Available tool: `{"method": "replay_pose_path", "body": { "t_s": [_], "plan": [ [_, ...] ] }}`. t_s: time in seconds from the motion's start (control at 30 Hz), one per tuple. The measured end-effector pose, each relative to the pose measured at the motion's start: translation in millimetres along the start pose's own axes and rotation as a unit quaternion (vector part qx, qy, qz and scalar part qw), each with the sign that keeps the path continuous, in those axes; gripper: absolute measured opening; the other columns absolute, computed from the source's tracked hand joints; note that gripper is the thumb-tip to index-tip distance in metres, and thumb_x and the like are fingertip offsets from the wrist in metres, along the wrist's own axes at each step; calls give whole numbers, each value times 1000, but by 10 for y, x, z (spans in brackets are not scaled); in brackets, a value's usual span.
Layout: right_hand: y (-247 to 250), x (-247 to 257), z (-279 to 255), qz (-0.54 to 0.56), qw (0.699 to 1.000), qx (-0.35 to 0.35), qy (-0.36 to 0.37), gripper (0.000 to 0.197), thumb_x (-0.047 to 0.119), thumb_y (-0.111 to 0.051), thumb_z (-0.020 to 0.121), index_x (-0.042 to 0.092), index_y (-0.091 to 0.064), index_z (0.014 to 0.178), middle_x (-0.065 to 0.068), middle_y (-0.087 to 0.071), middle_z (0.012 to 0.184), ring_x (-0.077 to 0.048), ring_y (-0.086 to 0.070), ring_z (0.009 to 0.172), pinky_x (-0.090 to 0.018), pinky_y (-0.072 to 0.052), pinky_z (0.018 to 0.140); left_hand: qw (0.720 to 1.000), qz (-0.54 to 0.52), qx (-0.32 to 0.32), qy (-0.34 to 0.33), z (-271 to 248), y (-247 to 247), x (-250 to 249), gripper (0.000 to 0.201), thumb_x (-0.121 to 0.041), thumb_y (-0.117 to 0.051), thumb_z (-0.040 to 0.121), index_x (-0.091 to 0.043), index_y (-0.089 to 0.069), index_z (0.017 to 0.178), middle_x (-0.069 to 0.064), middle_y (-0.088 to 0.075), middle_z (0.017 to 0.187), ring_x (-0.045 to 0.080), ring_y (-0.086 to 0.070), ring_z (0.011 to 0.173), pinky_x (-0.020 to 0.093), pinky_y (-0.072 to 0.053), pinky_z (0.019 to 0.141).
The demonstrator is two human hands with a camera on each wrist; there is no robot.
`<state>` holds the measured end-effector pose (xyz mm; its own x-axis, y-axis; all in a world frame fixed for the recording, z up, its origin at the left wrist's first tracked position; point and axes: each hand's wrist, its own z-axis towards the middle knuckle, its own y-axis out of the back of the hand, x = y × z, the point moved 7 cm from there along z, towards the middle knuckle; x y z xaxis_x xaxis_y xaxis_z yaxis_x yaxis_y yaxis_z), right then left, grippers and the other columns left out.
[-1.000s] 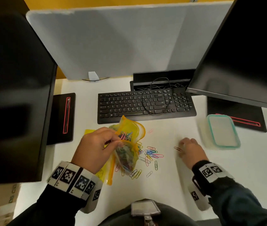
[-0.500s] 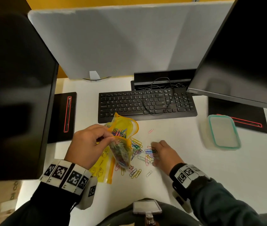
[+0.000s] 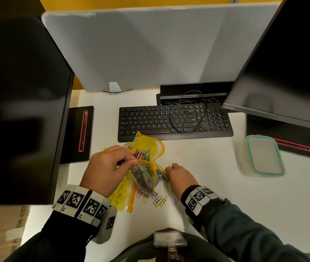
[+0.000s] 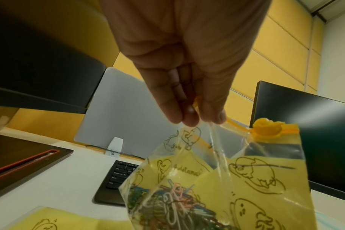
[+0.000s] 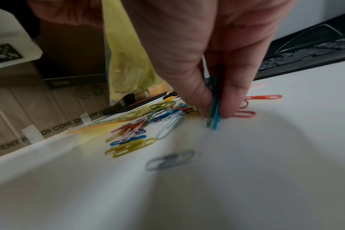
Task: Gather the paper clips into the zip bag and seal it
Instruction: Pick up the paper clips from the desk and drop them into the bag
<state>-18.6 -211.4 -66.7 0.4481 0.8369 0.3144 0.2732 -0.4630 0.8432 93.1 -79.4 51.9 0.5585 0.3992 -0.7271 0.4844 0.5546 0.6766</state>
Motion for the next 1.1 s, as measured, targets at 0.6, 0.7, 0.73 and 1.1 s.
{"method": "replay_pose_path", "body": {
  "t_s": [0.6, 0.7, 0.73, 1.1],
  "plan": [
    [1200, 342, -51, 321, 932, -139, 95, 14, 10, -75, 72, 21, -67, 76, 11, -57, 65, -9, -54, 61, -28, -50, 66, 999, 8, 46, -20, 26, -204, -90, 13, -29, -64, 73, -18, -71, 73, -12, -65, 82, -3, -55, 84, 12, -44, 71],
    [1149, 187, 15, 354, 917, -168, 77, 15, 22, -75, 74, 23, -69, 88, 10, -61, 73, -5, -54, 67, -24, -47, 69, 999, 9, 40, -23, 19, -182, -102, 13, -29, -63, 73, -18, -71, 74, -14, -64, 82, -1, -56, 84, 10, -44, 71],
    [1140, 45, 48, 378, 904, -193, 53, 13, 22, -71, 78, 25, -68, 90, 12, -61, 74, -8, -56, 71, -28, -50, 73, 999, 8, 35, -19, 14, -167, -84, 13, -30, -63, 73, -19, -71, 73, -15, -63, 82, -3, -55, 84, 10, -44, 71],
    [295, -387, 341, 50, 995, -30, -81, 41, -6, -43, 86, 6, -49, 124, -12, -44, 124, -31, -46, 117, -36, -44, 98, 998, 24, -57, 11, 19, 217, 123, 5, -12, -75, 71, -13, -72, 74, -8, -66, 80, 2, -59, 83, 9, -47, 69]
  ]
}}
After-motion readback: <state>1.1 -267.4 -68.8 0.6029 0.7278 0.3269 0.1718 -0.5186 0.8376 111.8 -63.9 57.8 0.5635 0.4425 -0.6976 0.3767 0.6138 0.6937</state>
